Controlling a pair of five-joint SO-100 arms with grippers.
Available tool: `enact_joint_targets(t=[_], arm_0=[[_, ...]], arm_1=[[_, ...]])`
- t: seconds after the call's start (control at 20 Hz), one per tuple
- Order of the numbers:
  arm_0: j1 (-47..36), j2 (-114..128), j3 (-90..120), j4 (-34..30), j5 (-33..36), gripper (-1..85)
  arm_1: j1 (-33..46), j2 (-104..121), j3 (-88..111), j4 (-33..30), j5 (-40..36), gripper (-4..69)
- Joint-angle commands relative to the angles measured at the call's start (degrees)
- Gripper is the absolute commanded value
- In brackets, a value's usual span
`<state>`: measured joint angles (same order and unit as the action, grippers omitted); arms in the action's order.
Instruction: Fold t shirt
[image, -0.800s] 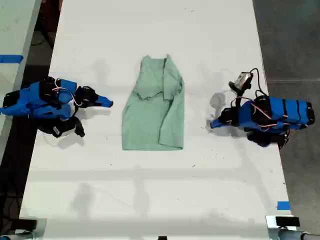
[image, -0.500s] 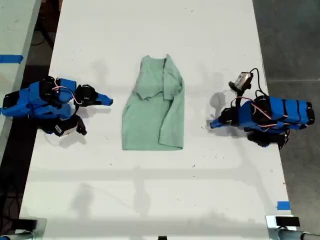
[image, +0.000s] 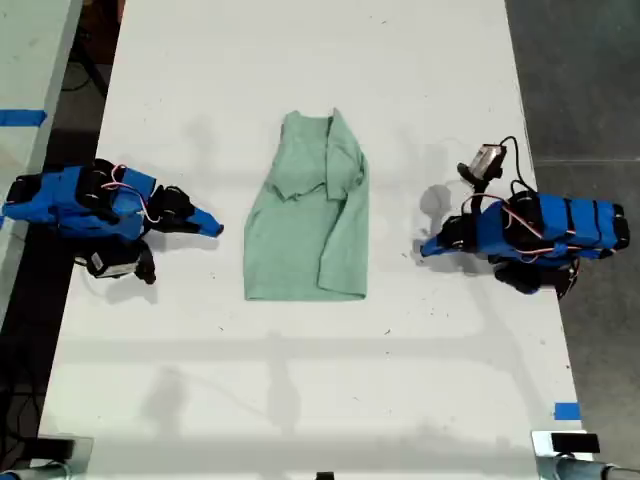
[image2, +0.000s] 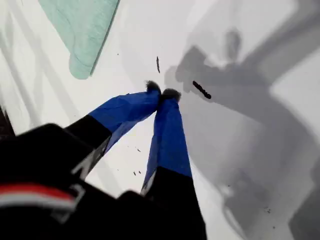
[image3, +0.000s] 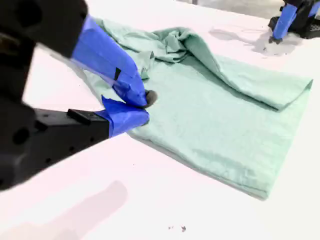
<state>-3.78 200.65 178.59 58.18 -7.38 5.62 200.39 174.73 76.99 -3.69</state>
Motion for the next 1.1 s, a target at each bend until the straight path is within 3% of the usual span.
enact_joint_targets(t=[0.0,0.1,0.2,0.25,0.55,0.75,0.95,1.05], arm_0=[[1.2,-19.1,-14.5,1.7,-0.6,0.0],[-0.8,-39.6,-28.1,4.4,3.0,0.5],[-1.0,-54.5,-36.1,4.7,2.7,20.3],[-0.5,-60.4,-38.1,3.7,2.1,22.8],[4.7,-81.9,-41.9,-8.5,-6.3,22.5],[4.6,-82.0,-42.5,-11.6,-7.5,21.4],[2.1,-89.8,-47.4,-10.4,-6.6,19.9],[1.5,-100.2,-55.5,-5.4,-6.4,19.7]], arm_1=[[0.0,0.7,2.8,0.4,0.4,1.7],[0.3,0.7,2.8,0.4,0.3,1.7],[0.2,0.7,2.8,0.4,0.3,1.7],[0.1,0.7,2.8,0.4,0.4,1.7],[-0.2,0.7,2.8,0.4,0.4,1.7],[-0.1,0.7,2.8,0.4,0.4,1.7],[-0.1,0.7,2.8,0.4,0.4,1.7],[-0.1,0.7,2.8,0.4,0.4,1.7]])
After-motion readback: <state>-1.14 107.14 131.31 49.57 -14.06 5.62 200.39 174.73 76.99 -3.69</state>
